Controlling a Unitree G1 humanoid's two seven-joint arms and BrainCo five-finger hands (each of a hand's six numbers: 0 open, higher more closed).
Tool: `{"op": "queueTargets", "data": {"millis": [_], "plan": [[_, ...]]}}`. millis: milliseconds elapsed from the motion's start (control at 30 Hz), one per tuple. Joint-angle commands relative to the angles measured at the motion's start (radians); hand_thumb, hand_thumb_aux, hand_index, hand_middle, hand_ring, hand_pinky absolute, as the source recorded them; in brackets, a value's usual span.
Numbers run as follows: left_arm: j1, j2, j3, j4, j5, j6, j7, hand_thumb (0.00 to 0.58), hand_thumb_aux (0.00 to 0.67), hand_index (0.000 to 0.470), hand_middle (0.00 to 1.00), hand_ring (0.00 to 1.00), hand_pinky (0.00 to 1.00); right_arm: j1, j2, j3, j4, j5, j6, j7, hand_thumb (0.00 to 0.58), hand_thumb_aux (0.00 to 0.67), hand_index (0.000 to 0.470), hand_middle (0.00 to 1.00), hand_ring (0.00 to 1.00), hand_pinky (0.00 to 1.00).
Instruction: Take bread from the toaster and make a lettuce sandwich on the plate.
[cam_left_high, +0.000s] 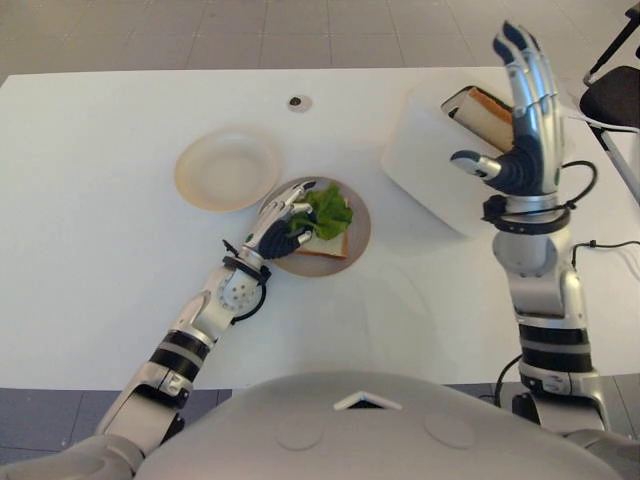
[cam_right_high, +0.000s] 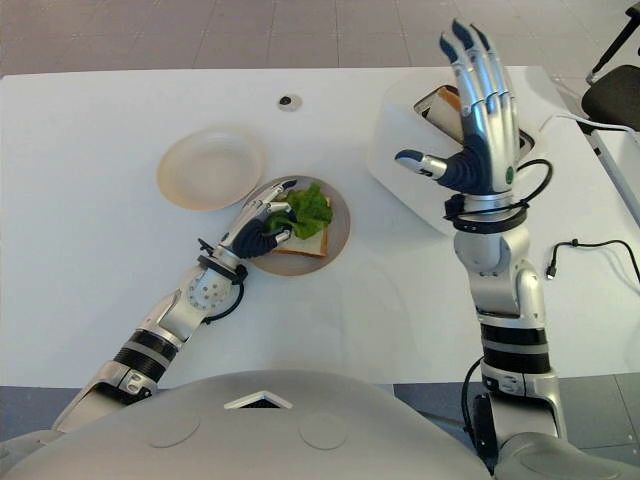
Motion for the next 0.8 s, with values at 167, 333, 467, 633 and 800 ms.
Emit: {"op": "queueTargets", "data": {"millis": [167,333,467,633,800], "plan": [[0.044,0.017,-0.019,-0.040,0.067,0.067,-0.038,0.000,0.000,0.000,0.00,0.00,0.00,0.067,-0.153,-0.208,0.034,-0.049,0.213,0.152,0.000,0.000,0.000,0.00,0.00,0.00],[0.052,0.025,-0.018,-0.094,0.075,0.079,-0.065,0.000,0.000,0.000,0.00,0.00,0.00,0.087,-0.232,-0.158,0.200,-0.090,0.273,0.230,0.000,0.000,0.000,0.00,0.00,0.00],[0.066,0.033,0.005,-0.143,0.063,0.084,-0.070,0.000,0.000,0.000,0.00,0.00,0.00,0.102,-0.254,-0.115,0.237,-0.086,0.277,0.264,0.000,0.000,0.000,0.00,0.00,0.00],[0.077,0.029,0.032,-0.155,0.039,0.082,-0.065,0.000,0.000,0.000,0.00,0.00,0.00,0.099,-0.236,-0.147,0.078,-0.063,0.252,0.220,0.580,0.670,0.470,1.00,1.00,1.00],[0.089,0.001,0.083,-0.172,-0.040,0.062,-0.051,0.000,0.000,0.000,0.00,0.00,0.00,0.051,-0.205,-0.185,-0.017,-0.059,0.224,0.126,0.580,0.670,0.470,1.00,1.00,1.00]]}}
